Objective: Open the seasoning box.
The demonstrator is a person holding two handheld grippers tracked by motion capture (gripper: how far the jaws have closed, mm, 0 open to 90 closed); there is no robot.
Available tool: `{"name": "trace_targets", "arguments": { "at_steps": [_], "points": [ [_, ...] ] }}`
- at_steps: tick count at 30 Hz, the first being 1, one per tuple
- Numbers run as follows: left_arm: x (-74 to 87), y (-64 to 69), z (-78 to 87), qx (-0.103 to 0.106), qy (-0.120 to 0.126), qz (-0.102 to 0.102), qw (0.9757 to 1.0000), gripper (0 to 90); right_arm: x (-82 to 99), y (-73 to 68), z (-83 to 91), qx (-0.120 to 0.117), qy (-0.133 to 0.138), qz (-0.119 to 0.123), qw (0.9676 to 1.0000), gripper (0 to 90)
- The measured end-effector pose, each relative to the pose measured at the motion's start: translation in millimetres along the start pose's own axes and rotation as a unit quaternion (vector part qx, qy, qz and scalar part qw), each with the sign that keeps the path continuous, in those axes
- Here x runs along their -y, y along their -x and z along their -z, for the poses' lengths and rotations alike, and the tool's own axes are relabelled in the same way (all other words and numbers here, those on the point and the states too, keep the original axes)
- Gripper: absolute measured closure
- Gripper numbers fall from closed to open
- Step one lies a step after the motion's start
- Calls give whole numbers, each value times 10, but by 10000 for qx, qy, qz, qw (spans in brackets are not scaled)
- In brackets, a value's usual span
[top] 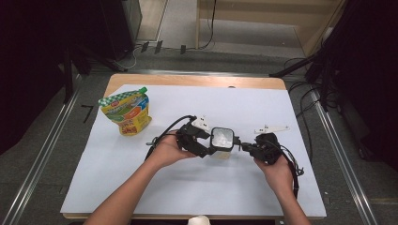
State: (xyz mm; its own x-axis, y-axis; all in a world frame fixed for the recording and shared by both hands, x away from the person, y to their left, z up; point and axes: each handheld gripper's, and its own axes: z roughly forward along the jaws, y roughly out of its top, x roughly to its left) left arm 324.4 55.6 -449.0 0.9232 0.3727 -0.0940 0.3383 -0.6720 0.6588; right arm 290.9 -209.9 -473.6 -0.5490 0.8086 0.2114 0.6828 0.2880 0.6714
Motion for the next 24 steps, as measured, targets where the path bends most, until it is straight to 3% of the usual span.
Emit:
{"name": "trace_targets", "arguments": {
  "at_steps": [3, 14, 17, 20, 24],
  "points": [
    [-5, -15, 55, 55, 162, 61, 9998, 401, -2, -1, 2, -7, 9, -6, 10000, 900],
    [-34, 10, 86, 16, 152, 40, 9999, 437, -4, -12, 5, 48, -1, -38, 10000, 900],
    [-61, 15, 128, 148, 401, 18, 9991, 458, -6, -13, 3, -16, 50, -48, 10000, 900],
    [-96, 38, 121, 82, 338, -100, 9993, 442, -6, -21, 3, 28, 46, -24, 10000, 900],
    [-83, -13, 113, 166, 260, -116, 9995, 418, -10, -27, 36, -32, 114, -32, 9999, 900]
  ]
}}
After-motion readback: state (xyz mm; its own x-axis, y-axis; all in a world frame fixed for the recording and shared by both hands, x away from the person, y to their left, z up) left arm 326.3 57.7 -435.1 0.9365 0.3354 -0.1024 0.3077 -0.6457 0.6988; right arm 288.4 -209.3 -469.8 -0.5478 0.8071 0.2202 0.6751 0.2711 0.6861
